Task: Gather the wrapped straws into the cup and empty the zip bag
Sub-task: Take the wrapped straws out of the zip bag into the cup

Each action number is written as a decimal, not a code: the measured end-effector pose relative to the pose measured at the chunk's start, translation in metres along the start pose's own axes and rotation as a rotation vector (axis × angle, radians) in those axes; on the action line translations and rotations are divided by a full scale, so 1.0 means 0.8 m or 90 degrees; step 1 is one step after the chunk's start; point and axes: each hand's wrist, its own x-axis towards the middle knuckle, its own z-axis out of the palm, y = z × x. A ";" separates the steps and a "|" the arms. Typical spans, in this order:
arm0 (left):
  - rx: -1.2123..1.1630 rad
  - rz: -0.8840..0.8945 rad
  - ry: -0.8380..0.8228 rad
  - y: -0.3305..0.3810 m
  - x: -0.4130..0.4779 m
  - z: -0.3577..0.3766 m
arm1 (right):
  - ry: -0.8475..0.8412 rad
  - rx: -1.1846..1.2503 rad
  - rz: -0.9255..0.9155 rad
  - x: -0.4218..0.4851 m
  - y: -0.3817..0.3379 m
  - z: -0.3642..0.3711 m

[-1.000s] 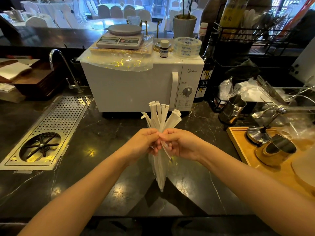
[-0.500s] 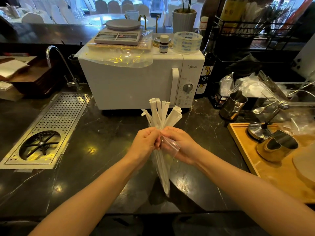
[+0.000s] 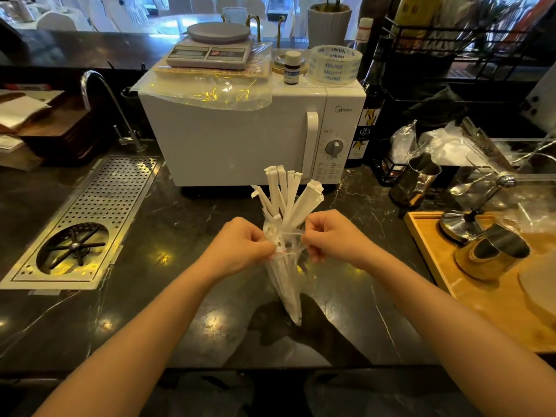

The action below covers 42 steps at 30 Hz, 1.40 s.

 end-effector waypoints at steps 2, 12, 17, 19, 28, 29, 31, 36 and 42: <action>0.032 -0.006 0.019 0.002 0.001 0.001 | -0.029 -0.126 -0.009 -0.002 -0.006 -0.003; 0.191 0.009 0.017 0.017 0.008 0.018 | -0.064 -0.300 -0.061 -0.005 -0.019 0.008; 0.203 0.015 0.118 0.017 0.009 0.016 | 0.019 -0.252 -0.050 -0.002 -0.023 0.006; 0.214 0.003 0.140 0.015 0.007 0.011 | 0.064 -0.236 -0.021 -0.002 -0.020 0.001; 0.200 -0.045 0.135 0.006 -0.003 -0.030 | 0.019 -0.197 0.079 -0.005 -0.010 -0.032; 0.185 -0.046 0.118 0.009 -0.003 -0.032 | 0.008 -0.199 0.080 -0.005 -0.011 -0.034; 0.154 -0.047 0.101 0.014 -0.003 -0.037 | -0.007 -0.201 0.077 -0.003 -0.013 -0.037; 0.082 -0.009 0.123 0.030 -0.001 -0.045 | -0.040 -0.183 0.049 -0.003 -0.028 -0.041; 0.044 0.029 0.139 0.057 0.002 -0.052 | -0.153 -0.056 0.069 0.003 -0.052 -0.035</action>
